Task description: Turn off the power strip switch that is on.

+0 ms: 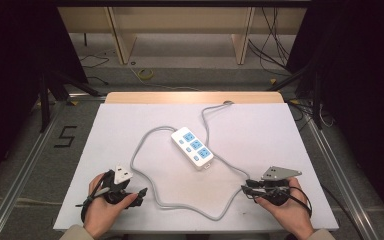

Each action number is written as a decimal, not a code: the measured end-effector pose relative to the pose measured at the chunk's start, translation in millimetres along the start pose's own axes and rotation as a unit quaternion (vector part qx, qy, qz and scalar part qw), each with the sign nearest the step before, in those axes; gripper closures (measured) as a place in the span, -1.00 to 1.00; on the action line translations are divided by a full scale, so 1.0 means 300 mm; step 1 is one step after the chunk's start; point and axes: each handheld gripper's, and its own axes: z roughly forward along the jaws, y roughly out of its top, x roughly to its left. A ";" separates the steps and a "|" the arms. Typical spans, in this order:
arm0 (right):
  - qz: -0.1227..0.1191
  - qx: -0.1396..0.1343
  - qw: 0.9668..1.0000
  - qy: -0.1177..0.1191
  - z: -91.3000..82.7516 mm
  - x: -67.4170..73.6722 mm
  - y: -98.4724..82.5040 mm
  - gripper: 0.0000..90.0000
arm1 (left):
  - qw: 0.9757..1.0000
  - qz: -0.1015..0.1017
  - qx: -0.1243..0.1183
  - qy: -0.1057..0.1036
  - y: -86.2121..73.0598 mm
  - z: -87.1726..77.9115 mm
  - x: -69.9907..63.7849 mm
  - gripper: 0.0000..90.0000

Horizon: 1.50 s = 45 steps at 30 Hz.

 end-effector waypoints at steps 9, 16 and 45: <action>-0.022 0.021 0.999 -0.017 0.000 0.000 0.006 0.65 | 1.000 -0.002 0.004 -0.004 0.000 0.003 -0.007 -0.66; -0.037 0.025 0.998 -0.032 -0.007 -0.006 0.018 0.98 | 1.000 0.002 0.008 -0.006 0.000 0.014 -0.011 -0.66; -0.044 0.069 0.996 -0.022 0.022 0.003 0.088 1.00 | 1.000 -0.001 0.007 0.001 0.000 0.016 -0.010 -0.65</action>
